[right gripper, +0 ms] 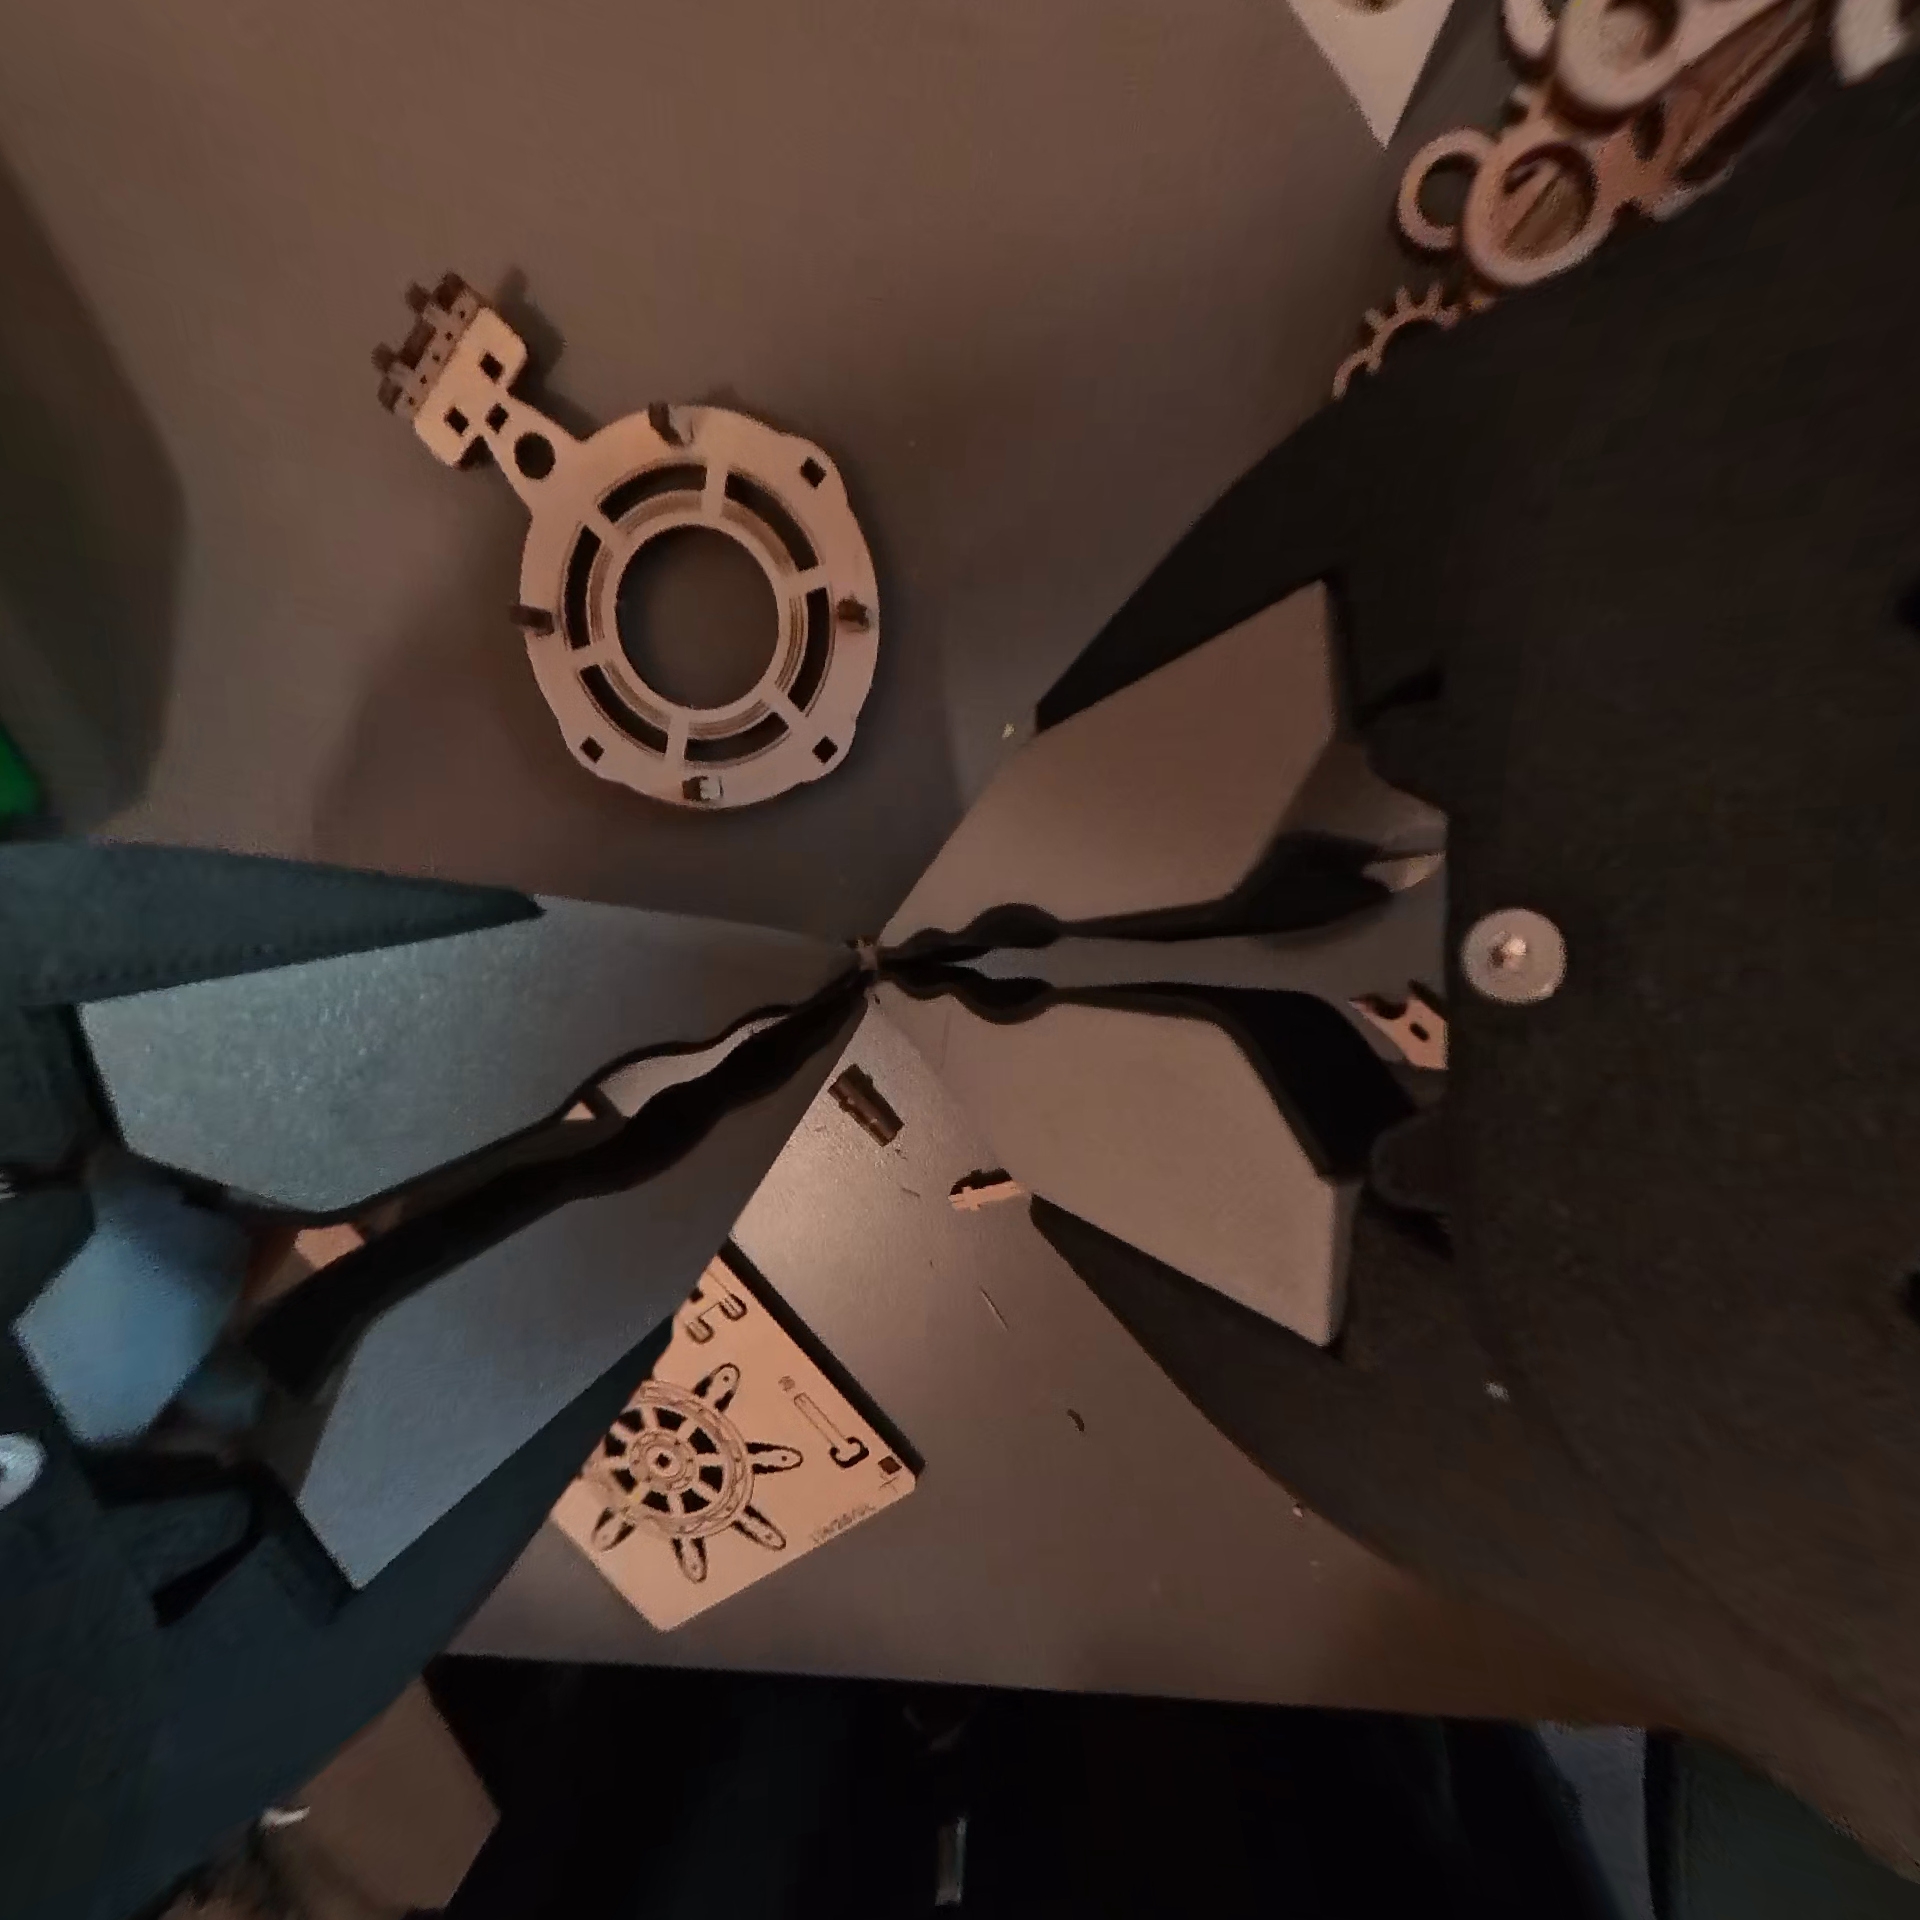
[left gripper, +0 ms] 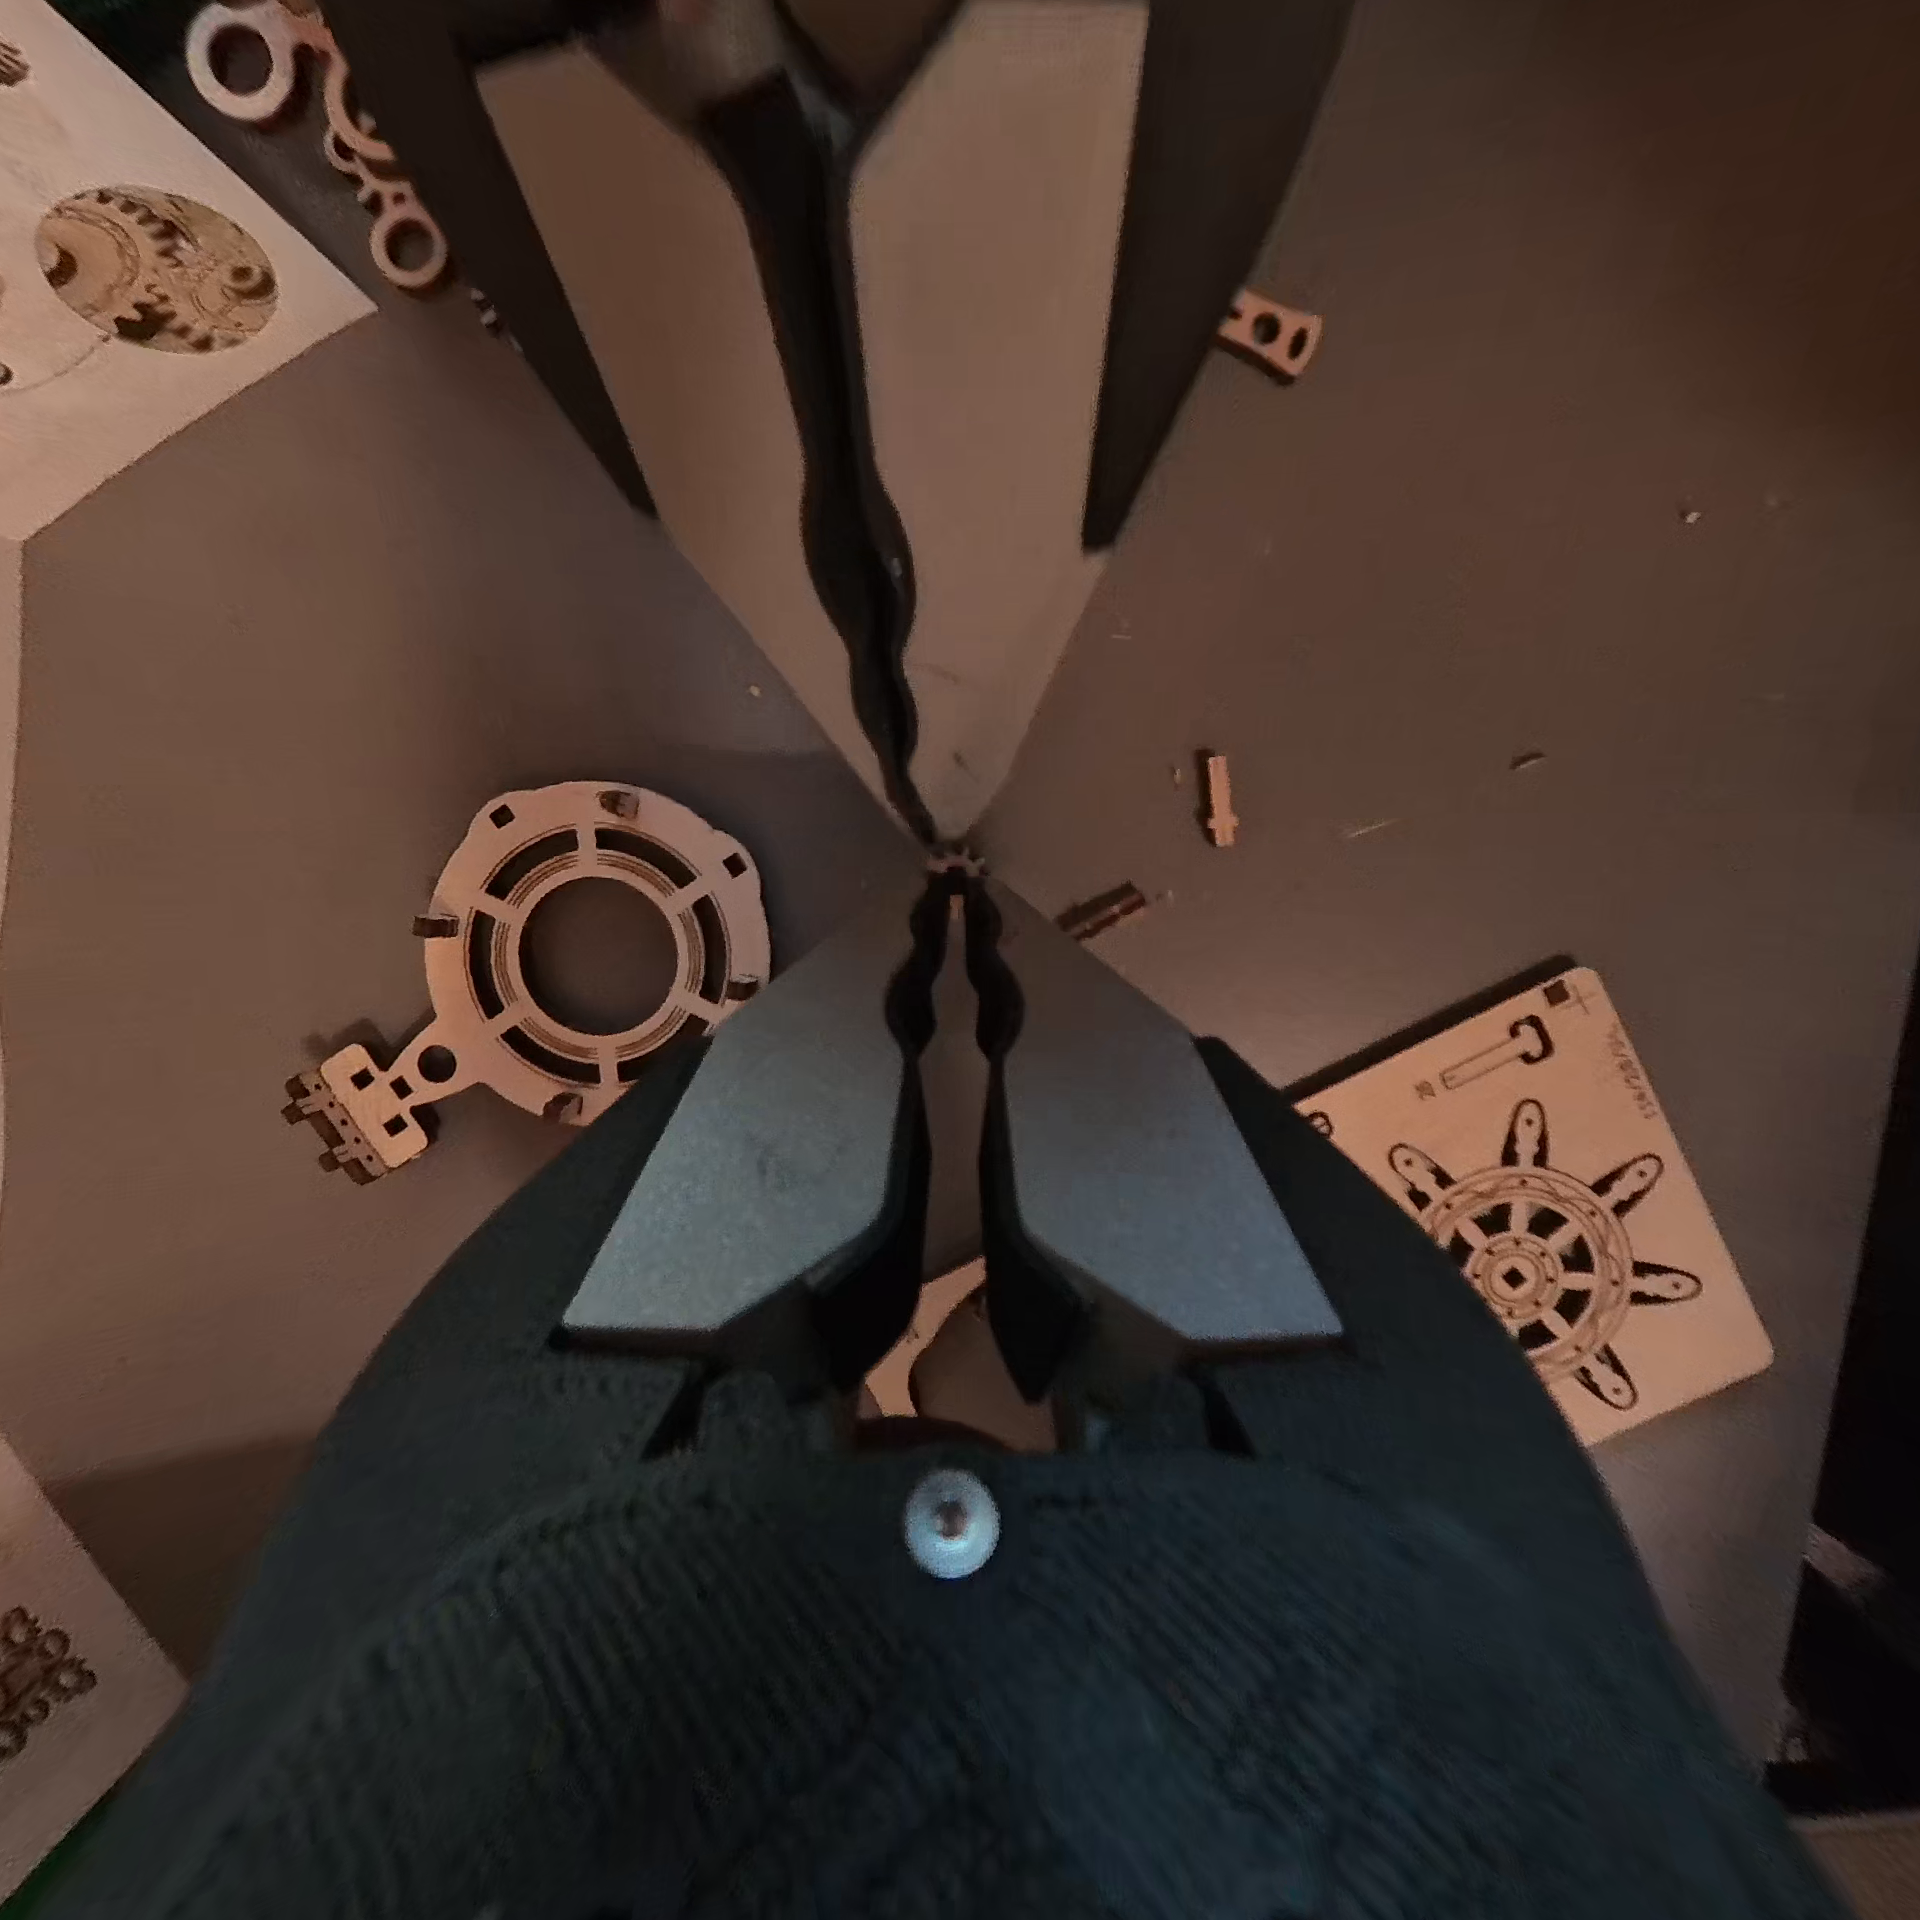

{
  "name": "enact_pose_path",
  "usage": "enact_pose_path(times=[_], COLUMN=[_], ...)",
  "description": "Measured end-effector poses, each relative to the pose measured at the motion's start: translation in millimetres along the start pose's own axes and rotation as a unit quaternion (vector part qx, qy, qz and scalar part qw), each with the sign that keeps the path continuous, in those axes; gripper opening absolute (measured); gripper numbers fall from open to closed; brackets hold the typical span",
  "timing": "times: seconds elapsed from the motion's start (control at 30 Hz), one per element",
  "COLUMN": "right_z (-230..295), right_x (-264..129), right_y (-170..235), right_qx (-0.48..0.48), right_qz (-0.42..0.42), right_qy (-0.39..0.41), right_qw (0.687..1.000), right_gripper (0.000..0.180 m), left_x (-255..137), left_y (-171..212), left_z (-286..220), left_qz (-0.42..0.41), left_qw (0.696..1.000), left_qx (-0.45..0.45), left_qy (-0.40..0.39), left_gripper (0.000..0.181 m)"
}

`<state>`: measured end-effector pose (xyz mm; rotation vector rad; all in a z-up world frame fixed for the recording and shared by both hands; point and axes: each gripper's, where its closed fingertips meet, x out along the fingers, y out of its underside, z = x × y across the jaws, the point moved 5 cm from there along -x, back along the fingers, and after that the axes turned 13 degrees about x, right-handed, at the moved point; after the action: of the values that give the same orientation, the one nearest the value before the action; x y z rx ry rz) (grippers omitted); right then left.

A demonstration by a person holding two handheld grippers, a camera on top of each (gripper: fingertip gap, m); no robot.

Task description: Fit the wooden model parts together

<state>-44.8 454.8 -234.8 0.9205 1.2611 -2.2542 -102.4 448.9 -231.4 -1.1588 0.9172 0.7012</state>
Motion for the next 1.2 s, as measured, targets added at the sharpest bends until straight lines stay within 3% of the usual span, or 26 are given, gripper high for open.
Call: enact_pose_path(times=[0.03, 0.13, 0.27, 0.37, 1.2], right_z=[-1, -2, 0, 0, 5], right_x=[-4, -10, -2, 2, 6], right_y=[-2, -5, 0, 4, 3], right_qx=[0.001, -0.009, -0.029, -0.049, -0.110], right_qz=[-0.014, -0.042, -0.016, -0.004, 0.003], right_qy=[-0.002, 0.003, 0.009, 0.030, 0.056], right_qw=[1.000, 0.999, 0.999, 0.998, 0.992], right_gripper=[0.000, 0.000, 0.000, 0.000, 0.000], left_x=[0, 0, 0, -3, 1], left_y=[0, 1, 0, 3, 3], left_z=[0, 1, 2, 6, 3], left_qz=[-0.005, -0.023, -0.028, -0.020, -0.045], left_qw=[1.000, 1.000, 1.000, 1.000, 0.999], left_qx=[-0.001, -0.007, -0.010, -0.013, -0.018], left_qy=[0.003, 0.008, 0.003, -0.005, 0.017], left_gripper=[0.001, 0.001, 0.002, 0.013, 0.001])
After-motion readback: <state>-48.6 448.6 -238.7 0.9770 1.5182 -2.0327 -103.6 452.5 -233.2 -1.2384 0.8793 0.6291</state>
